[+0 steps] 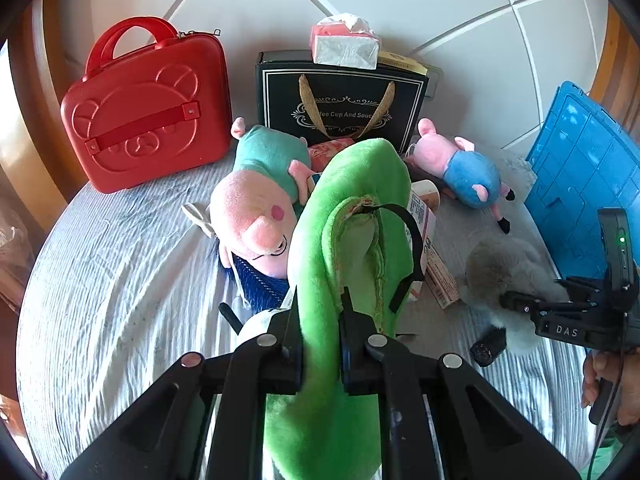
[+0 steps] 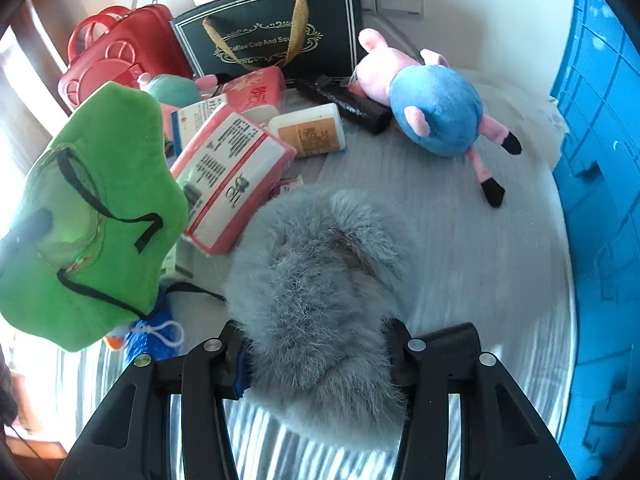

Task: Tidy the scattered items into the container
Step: 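Grasp the green plush bag with the left gripper while the right grasps the grey fur pouch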

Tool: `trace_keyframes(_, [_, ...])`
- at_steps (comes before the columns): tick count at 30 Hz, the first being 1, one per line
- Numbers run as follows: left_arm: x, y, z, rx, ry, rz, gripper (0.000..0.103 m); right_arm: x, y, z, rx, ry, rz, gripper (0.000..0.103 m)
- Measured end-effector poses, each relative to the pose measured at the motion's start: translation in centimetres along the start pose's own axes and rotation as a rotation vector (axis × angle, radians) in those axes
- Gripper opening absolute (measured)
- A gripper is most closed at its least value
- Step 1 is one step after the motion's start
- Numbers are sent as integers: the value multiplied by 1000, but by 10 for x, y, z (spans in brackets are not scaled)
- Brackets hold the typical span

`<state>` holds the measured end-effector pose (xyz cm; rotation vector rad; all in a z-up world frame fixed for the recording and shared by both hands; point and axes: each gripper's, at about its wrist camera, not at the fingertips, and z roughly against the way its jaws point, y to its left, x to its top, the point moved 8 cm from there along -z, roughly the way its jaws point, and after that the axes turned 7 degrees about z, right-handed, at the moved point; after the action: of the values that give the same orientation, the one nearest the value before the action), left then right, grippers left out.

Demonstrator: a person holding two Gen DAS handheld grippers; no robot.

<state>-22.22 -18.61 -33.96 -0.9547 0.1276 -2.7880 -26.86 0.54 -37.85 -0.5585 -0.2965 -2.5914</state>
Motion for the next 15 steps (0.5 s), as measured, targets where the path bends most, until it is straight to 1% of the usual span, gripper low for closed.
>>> trace_keyframes(8, [-11,-1,49,21,-17,-19,12,-41,10,56,3,-4,1,45])
trace_keyframes(15, [-21,-7,98,38,-23,-19,12,-62,18,114,13,-38,0,43])
